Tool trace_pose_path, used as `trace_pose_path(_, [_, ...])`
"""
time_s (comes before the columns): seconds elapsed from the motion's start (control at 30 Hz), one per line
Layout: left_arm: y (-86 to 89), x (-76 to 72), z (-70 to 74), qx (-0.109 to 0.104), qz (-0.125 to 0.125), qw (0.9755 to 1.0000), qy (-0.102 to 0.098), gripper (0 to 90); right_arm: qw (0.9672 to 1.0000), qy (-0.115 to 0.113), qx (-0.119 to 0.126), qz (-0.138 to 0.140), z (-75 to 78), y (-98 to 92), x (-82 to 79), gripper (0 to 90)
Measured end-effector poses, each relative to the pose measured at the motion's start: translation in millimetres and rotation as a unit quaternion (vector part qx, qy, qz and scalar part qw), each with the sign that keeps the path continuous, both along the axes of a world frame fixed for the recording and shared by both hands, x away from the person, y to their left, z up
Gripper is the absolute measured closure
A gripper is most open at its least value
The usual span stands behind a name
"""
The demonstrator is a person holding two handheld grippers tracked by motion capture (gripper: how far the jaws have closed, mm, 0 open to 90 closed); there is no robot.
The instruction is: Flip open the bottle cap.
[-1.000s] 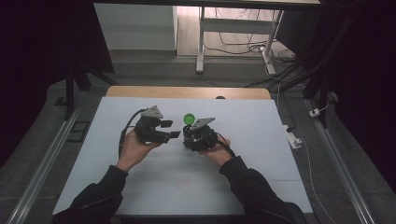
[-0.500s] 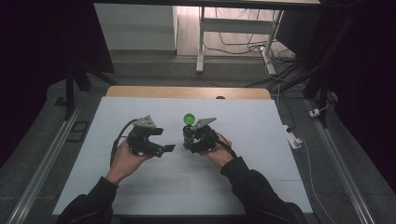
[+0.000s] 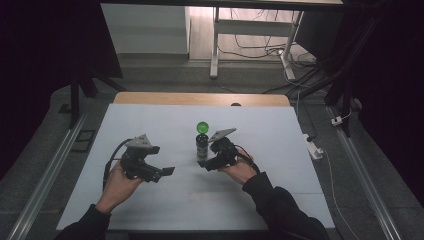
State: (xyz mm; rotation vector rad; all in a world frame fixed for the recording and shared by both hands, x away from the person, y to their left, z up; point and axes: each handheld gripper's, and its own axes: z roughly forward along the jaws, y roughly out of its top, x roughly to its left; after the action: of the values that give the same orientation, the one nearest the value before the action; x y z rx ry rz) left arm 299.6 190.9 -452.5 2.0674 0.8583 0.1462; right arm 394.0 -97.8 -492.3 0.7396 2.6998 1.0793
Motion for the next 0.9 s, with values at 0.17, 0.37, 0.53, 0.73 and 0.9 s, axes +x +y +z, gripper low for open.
trace_pose_path(0.17, [12.3,-16.1,-5.1,-0.004,0.010,0.9999,0.002,0.0,0.9999,0.013,0.010,-0.004,9.3,-13.1,-10.6,10.7])
trace_pose_path(0.37, [28.7,-34.7,-9.8,-0.010,0.028,0.9996,0.001,0.0,0.9997,0.016,0.014,-0.007,15.3,-31.5,-29.0,2.3])
trace_pose_path(0.53, [43.7,-50.4,-14.0,-0.009,0.047,0.9989,0.000,0.0,0.9997,0.015,0.020,-0.007,19.9,-45.0,-44.7,0.0])
trace_pose_path(0.73, [60.2,-67.0,-18.6,-0.010,0.068,0.9976,0.002,0.0,0.9994,0.000,0.032,-0.015,28.3,-61.9,-63.0,0.0])
trace_pose_path(0.9, [72.7,-80.1,-21.1,-0.008,0.087,0.9961,0.006,0.0,0.9987,-0.010,0.037,-0.034,33.7,-81.5,-76.7,0.0])
